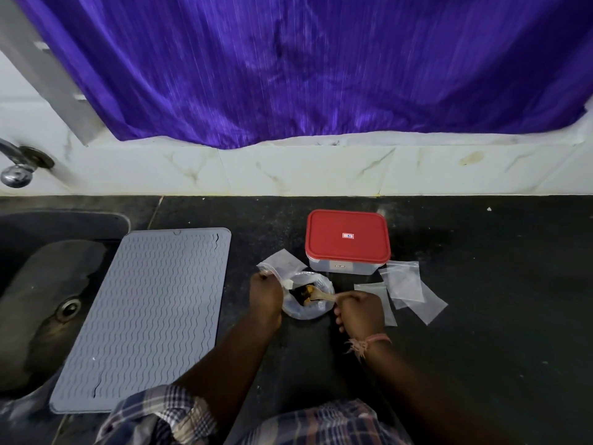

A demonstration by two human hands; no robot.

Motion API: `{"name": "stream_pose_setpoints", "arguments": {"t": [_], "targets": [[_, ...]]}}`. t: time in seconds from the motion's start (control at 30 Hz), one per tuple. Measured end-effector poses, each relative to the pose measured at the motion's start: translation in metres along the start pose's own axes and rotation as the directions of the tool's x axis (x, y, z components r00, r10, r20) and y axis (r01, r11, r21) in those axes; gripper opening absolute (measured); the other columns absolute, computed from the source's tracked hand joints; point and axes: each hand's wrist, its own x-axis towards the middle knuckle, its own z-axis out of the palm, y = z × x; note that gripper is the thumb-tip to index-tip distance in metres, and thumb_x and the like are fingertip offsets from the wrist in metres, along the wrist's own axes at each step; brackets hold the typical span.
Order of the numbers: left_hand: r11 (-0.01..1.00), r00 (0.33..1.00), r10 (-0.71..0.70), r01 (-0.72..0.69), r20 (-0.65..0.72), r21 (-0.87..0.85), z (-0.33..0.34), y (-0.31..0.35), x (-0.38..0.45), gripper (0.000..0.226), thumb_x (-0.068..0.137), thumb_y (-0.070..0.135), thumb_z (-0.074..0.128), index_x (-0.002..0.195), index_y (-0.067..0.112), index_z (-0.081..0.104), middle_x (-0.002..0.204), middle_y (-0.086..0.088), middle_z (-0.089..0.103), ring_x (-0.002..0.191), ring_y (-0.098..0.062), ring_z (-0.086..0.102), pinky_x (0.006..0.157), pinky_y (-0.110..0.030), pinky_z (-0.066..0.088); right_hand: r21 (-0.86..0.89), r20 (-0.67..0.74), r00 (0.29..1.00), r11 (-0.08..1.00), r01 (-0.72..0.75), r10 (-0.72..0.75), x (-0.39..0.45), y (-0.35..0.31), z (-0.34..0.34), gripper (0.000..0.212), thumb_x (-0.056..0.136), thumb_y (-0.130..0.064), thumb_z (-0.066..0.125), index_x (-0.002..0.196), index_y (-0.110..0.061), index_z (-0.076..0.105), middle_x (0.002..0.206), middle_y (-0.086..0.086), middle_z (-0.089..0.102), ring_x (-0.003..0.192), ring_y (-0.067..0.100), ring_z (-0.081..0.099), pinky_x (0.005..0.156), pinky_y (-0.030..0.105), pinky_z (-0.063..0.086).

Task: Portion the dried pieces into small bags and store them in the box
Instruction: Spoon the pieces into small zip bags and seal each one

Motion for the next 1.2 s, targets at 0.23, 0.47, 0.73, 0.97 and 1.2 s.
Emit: {"name": "stream_pose_setpoints", "arguments": {"t": [0.23,0.47,0.73,0.97,1.2], "targets": [[0.946,0.927,0.281,-0.225,-0.248,0.231,-0.028,0.028,-0.027,0.010,0.098,0.020,0.062,0.103,0.017,0.071,0.091,0.005,0.070,0.081,-0.007,0.066,0.066,-0.019,0.050,0.109,0.000,1.000,0.994,-0.025,0.025,-0.013,-0.010,-0.014,0.019,0.089,-0.003,0.057,0.079,-0.004,0.074,0.057,0.010,0.063,0.046,0.019,0.053,0.043,0.026,0.044],[0.769,0.887,0.449,-0.323,-0.107,0.552,-0.038,0.033,-0.025,0.018,0.096,0.016,0.065,0.108,0.019,0.079,0.097,-0.001,0.077,0.082,-0.015,0.071,0.082,-0.036,0.059,0.119,0.069,0.989,0.983,-0.140,0.133,-0.017,-0.017,-0.020,0.016,0.088,-0.006,0.062,0.082,0.003,0.073,0.061,0.012,0.063,0.050,0.021,0.054,0.047,0.029,0.046],[0.778,0.919,0.391,-0.355,0.043,0.517,-0.031,0.032,-0.036,0.033,0.100,0.028,0.061,0.076,0.012,0.076,0.066,0.000,0.069,0.065,-0.013,0.067,0.057,-0.025,0.045,0.212,0.210,0.977,0.977,-0.010,-0.035,-0.024,-0.041,-0.009,0.018,0.090,-0.003,0.057,0.075,0.002,0.065,0.058,0.011,0.058,0.041,0.018,0.049,0.039,0.025,0.040],[0.710,0.892,0.427,-0.431,0.145,0.557,-0.029,0.034,-0.051,0.028,0.094,0.009,0.059,0.110,0.018,0.081,0.099,-0.001,0.079,0.086,-0.013,0.072,0.062,-0.006,0.040,0.143,0.056,0.969,0.963,0.230,-0.240,-0.030,-0.039,0.008,0.025,0.085,-0.002,0.057,0.065,-0.008,0.072,0.059,0.015,0.065,0.049,0.025,0.057,0.051,0.036,0.049],[0.823,0.914,0.378,-0.404,0.145,0.400,-0.021,0.029,-0.052,0.025,0.091,0.011,0.062,0.089,0.024,0.084,0.075,0.007,0.078,0.073,-0.009,0.075,0.076,-0.034,0.061,-0.424,0.180,0.673,0.561,0.711,-0.717,-0.033,-0.027,0.020,0.023,0.089,-0.018,0.055,0.096,-0.026,0.076,0.082,-0.010,0.072,0.076,0.004,0.065,0.072,0.025,0.055]]}}
